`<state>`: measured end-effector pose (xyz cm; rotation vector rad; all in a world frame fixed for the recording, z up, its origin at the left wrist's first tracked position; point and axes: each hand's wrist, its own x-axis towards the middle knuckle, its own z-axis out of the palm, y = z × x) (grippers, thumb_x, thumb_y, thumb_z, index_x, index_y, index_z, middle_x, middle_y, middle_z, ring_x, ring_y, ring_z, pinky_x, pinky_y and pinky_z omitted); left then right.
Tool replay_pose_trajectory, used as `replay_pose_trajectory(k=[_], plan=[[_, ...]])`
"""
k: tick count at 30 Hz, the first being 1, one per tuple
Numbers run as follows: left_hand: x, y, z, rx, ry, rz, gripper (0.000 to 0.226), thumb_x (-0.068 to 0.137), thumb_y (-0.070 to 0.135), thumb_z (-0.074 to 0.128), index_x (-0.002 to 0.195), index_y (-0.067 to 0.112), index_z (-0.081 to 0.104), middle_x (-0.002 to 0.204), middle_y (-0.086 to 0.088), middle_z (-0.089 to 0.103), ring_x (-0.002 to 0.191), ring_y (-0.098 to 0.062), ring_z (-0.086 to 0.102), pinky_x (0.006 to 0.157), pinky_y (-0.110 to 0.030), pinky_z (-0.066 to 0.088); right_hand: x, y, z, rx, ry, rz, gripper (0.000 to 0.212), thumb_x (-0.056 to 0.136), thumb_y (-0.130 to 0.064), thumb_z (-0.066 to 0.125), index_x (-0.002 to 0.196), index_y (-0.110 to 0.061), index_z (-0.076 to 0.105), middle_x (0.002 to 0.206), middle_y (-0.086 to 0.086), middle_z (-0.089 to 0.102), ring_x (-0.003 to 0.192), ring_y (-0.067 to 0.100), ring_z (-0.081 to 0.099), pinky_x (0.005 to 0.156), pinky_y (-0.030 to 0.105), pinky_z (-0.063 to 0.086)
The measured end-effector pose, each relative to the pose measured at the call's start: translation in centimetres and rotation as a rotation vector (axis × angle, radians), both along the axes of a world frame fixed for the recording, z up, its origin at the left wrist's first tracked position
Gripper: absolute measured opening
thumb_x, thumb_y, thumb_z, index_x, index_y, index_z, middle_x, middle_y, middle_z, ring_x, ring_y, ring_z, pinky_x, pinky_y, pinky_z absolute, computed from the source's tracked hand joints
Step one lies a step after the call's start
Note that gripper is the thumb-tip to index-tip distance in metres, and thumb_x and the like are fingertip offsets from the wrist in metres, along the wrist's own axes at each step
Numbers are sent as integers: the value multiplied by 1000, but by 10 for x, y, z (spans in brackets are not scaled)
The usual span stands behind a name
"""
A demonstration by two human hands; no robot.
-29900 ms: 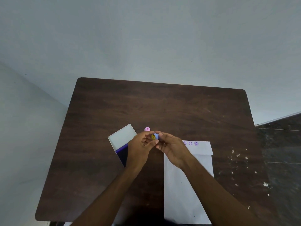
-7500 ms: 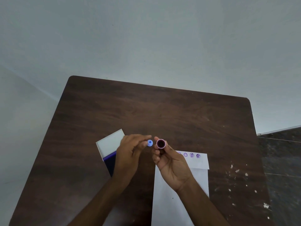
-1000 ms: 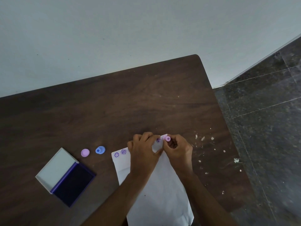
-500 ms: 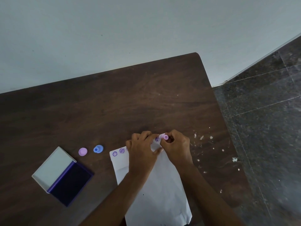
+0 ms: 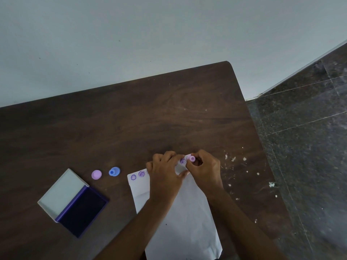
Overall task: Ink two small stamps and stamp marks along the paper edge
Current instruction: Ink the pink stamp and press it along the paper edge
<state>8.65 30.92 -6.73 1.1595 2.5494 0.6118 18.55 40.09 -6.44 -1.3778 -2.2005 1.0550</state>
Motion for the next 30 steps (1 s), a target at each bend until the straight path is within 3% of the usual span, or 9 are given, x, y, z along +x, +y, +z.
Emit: replay_pose_trajectory(k=[4, 30], plan=[[0, 1, 2, -10, -2, -6, 48, 61, 54, 79, 100, 29, 67, 105, 5, 69, 86, -16, 57, 75, -30, 37, -1, 1, 0, -15, -21, 4, 16, 76, -18, 79, 77, -7, 68, 74, 7, 71, 57, 2, 55, 53, 1, 42], [1, -3, 0, 22, 24, -1, 49, 60, 51, 82, 100, 27, 67, 103, 5, 69, 86, -17, 58, 73, -34, 43, 3, 0, -6, 12, 56, 17, 13, 76, -14, 78, 77, -8, 67, 71, 5, 70, 58, 2, 57, 58, 0, 44]])
